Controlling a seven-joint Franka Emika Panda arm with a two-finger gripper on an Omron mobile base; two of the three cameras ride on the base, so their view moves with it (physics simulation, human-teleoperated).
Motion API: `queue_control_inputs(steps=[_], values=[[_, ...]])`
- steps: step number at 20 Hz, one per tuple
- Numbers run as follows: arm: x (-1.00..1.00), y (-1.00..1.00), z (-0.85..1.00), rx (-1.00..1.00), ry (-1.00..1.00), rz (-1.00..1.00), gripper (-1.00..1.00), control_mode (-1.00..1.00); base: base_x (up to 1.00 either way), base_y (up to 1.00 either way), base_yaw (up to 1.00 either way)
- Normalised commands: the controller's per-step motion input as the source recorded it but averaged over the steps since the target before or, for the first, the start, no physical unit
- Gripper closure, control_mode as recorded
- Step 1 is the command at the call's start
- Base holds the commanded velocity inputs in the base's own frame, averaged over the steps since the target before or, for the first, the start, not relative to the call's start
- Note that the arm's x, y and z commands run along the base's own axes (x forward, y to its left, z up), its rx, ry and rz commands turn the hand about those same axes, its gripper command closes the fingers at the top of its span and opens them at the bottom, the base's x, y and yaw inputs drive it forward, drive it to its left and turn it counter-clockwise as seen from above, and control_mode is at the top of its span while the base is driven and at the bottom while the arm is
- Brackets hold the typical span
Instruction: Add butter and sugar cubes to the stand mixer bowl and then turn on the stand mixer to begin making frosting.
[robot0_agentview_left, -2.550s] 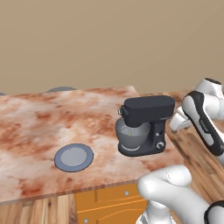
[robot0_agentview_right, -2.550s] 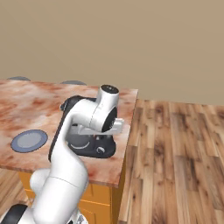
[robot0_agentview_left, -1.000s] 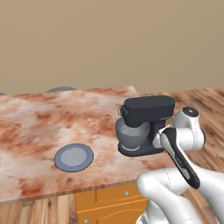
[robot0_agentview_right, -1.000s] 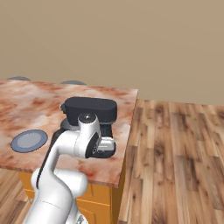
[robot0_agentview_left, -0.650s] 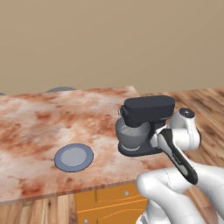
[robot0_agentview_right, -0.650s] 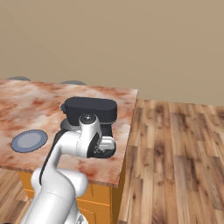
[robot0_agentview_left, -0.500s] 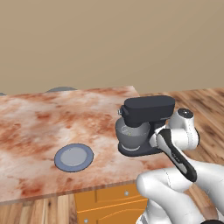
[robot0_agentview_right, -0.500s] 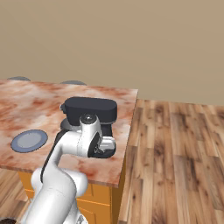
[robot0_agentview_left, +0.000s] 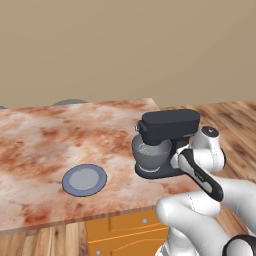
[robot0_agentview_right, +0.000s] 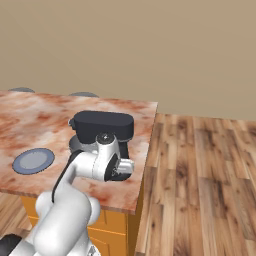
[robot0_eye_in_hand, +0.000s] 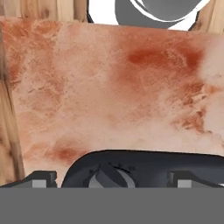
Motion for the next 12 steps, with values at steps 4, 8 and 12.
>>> queue_control_inputs(steps=[4, 8, 12], values=[[0.19, 0.00, -0.22, 0.00, 0.00, -0.02, -1.00, -1.00, 0.00, 0.00, 0.00], [0.28, 0.00, -0.22, 0.00, 0.03, -0.01, -1.00, -1.00, 0.00, 0.00, 0.00], [0.24, -0.01, -0.13, 0.00, 0.00, -0.01, -1.00, -1.00, 0.00, 0.00, 0.00]])
